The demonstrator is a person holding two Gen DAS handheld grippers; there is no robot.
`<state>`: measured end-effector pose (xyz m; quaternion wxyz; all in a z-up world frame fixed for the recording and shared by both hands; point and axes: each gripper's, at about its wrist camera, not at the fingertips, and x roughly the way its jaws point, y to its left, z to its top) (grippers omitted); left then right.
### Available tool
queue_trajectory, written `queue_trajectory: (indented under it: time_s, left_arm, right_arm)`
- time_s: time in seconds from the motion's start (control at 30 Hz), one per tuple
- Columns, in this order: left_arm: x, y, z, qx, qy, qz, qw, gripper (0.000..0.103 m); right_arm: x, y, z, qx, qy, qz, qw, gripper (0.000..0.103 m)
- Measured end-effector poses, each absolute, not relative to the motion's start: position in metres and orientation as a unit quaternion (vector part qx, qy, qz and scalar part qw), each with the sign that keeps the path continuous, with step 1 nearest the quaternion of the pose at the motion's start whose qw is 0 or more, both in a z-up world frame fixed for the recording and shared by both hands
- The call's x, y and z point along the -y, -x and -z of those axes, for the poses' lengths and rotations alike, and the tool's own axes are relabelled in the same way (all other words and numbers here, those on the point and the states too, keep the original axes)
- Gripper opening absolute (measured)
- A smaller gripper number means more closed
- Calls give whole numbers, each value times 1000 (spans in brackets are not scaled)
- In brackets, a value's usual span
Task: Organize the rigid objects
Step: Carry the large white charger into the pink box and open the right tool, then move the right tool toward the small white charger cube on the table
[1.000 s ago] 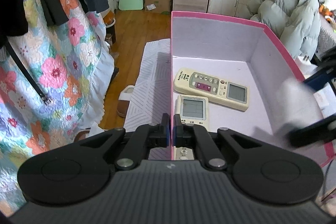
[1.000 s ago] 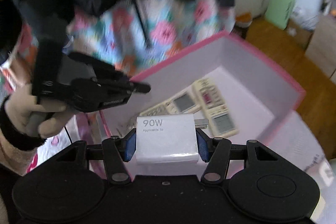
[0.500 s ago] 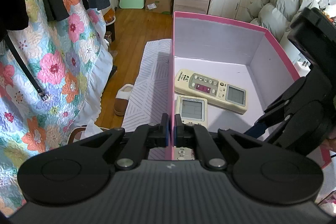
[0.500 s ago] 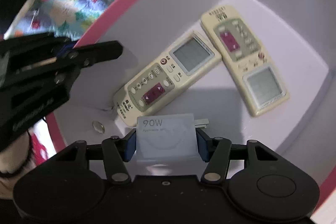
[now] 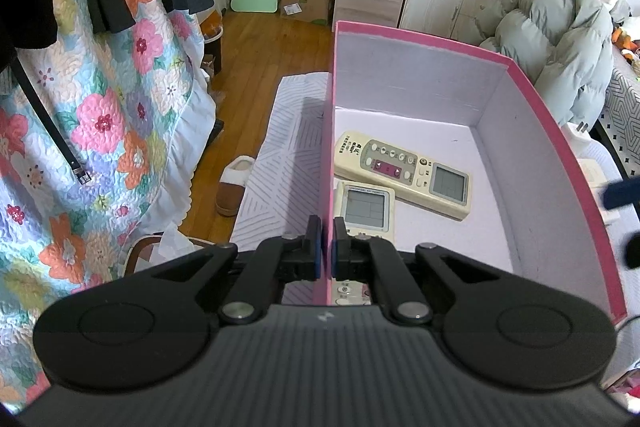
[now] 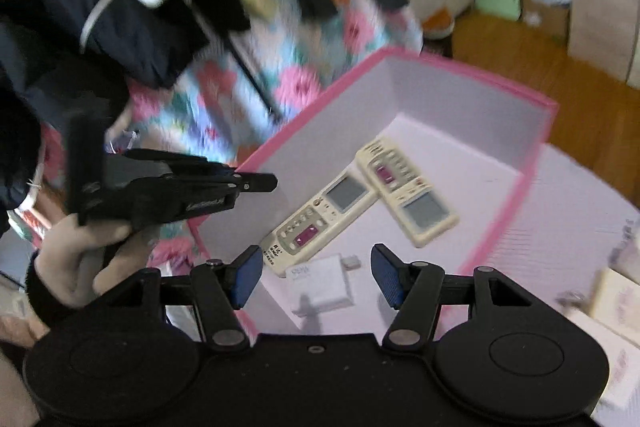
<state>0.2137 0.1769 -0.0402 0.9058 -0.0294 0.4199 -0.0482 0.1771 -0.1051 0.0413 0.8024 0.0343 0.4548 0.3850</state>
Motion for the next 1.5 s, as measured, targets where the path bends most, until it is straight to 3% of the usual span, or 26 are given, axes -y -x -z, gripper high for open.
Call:
queue_trajectory:
  time_s: [0.17, 0.43, 0.57, 0.77, 0.93, 1.07, 1.5]
  left_arm:
    - [-181, -214, 41, -420, 41, 55, 905, 5]
    - [-177, -211, 41, -414, 41, 41, 909, 4]
    - [-176, -211, 41, -417, 42, 40, 907, 4]
    - [-176, -210, 41, -418, 40, 37, 907, 4]
    - [-176, -211, 41, -419, 40, 36, 906, 4]
    - [-176, -211, 41, -419, 39, 36, 907, 4]
    - [-174, -210, 42, -419, 36, 35, 906, 4]
  right_arm:
    - [159, -144, -37, -431, -64, -343, 832, 65]
    - [175, -102, 50, -448, -61, -238, 860, 65]
    - [168, -111, 71, -466, -9, -212, 859, 66]
    - [156, -132, 82, -472, -32, -227, 851, 69]
    - [131, -135, 88, -452, 13, -202, 868, 72]
    - [124, -134, 90, -435, 46, -170, 883, 64]
    - [171, -129, 67, -432, -83, -171, 882, 61]
